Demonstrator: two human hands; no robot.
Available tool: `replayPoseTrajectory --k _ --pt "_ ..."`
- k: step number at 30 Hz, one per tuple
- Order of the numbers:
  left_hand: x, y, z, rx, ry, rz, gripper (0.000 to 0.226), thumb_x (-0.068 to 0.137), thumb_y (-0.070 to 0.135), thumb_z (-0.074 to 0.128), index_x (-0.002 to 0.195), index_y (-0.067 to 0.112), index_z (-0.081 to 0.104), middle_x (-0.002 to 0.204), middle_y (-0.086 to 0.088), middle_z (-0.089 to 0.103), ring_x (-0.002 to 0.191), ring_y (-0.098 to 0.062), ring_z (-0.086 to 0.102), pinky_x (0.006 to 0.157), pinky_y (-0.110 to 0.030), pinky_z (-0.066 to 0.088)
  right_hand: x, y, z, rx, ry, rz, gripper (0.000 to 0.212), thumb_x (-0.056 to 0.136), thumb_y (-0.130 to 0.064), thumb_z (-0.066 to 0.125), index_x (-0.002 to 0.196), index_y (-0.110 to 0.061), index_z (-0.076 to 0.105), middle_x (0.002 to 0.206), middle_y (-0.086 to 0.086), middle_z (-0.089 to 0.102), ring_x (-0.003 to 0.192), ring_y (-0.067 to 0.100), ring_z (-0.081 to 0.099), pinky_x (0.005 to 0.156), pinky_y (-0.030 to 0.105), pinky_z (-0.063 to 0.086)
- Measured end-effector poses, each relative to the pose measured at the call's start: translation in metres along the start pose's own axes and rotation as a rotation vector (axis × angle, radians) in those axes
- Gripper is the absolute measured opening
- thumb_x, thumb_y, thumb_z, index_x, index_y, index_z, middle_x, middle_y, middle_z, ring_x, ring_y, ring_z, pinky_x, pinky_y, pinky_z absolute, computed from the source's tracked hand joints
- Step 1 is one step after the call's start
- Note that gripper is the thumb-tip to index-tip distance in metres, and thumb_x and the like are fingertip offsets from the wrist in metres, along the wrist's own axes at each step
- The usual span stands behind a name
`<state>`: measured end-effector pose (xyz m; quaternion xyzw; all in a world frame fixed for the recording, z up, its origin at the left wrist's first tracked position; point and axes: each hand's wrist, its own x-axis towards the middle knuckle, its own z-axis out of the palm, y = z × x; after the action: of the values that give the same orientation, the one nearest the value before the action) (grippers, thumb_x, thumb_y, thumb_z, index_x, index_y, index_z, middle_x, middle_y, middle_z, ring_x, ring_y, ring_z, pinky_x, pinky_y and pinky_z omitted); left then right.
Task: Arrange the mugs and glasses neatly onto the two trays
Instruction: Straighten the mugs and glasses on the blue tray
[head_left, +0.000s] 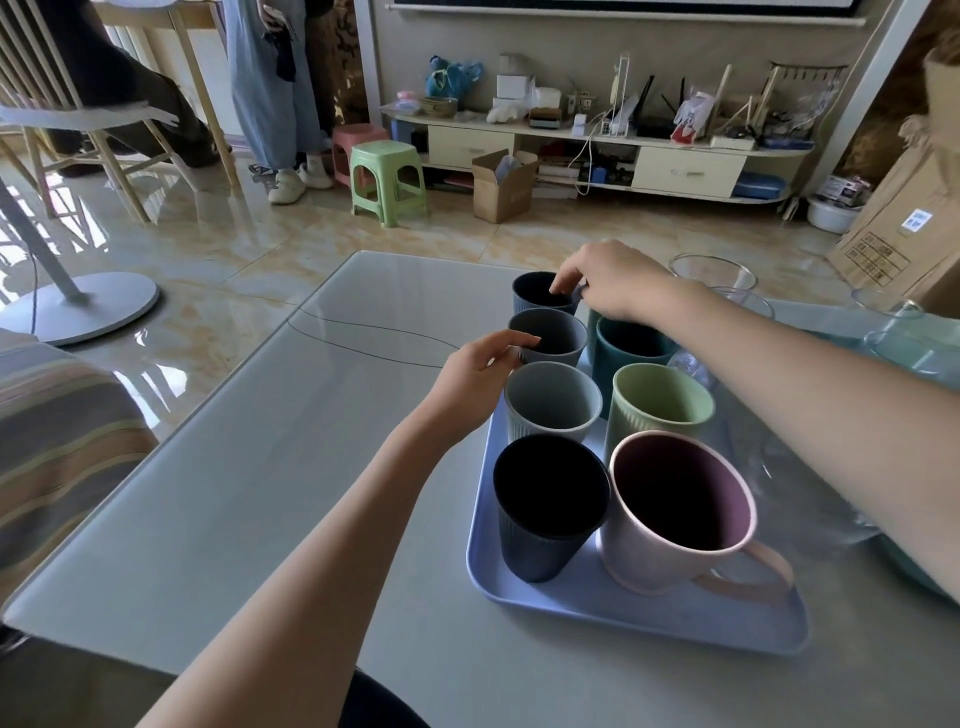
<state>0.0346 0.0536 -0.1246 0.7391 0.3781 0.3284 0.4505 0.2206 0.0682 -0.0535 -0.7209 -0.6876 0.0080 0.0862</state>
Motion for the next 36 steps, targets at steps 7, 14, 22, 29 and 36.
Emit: replayPoseTrajectory --k 7,14,22,29,36 --pt "0.001 0.01 -0.01 -0.092 0.163 -0.152 0.019 0.095 0.034 0.049 0.091 0.015 0.046 0.083 -0.007 0.052 0.064 -0.017 0.046 0.056 -0.025 0.041 -0.034 -0.009 0.004 -0.218 0.137 0.029 0.027 0.09 -0.045 0.052 0.09 -0.021 0.065 0.092 0.001 0.066 0.099 0.024 0.055 0.095 0.04 0.03" --pt "-0.013 0.023 -0.009 0.18 -0.116 -0.112 0.042 0.084 0.041 0.064 0.063 0.014 0.039 0.059 0.003 0.038 0.055 -0.011 0.034 0.052 -0.021 0.028 -0.028 -0.007 0.02 -0.255 0.119 0.211 0.035 0.087 -0.049 0.054 0.098 -0.02 0.069 0.107 0.003 0.065 0.111 0.027 0.051 0.099 0.046 0.028" --pt "-0.011 0.021 -0.009 0.318 -0.017 -0.028 0.027 0.075 0.002 0.056 0.06 0.016 0.038 0.059 0.003 0.04 0.056 -0.011 0.032 0.051 -0.021 0.028 -0.026 -0.009 0.026 -0.217 0.176 0.232 0.03 0.088 -0.041 0.053 0.097 -0.017 0.069 0.108 0.005 0.064 0.111 0.027 0.049 0.094 0.041 0.03" --pt "-0.006 0.014 -0.011 0.307 0.014 -0.028 0.026 0.076 0.005 0.056 0.06 0.017 0.041 0.059 0.004 0.042 0.058 -0.016 0.039 0.052 -0.025 0.036 -0.039 -0.015 0.018 -0.189 0.219 0.205 0.028 0.089 -0.036 0.05 0.099 -0.017 0.069 0.113 0.005 0.06 0.114 0.026 0.046 0.094 0.042 0.03" --pt "-0.012 0.013 -0.026 0.095 0.111 -0.136 0.028 0.093 0.032 0.052 0.077 0.01 0.051 0.062 -0.005 0.053 0.049 -0.016 0.043 0.041 -0.023 0.038 -0.111 -0.046 -0.008 0.275 0.267 -0.039 0.021 0.087 -0.037 0.06 0.089 -0.018 0.069 0.087 -0.005 0.061 0.084 0.013 0.052 0.08 0.032 0.039"
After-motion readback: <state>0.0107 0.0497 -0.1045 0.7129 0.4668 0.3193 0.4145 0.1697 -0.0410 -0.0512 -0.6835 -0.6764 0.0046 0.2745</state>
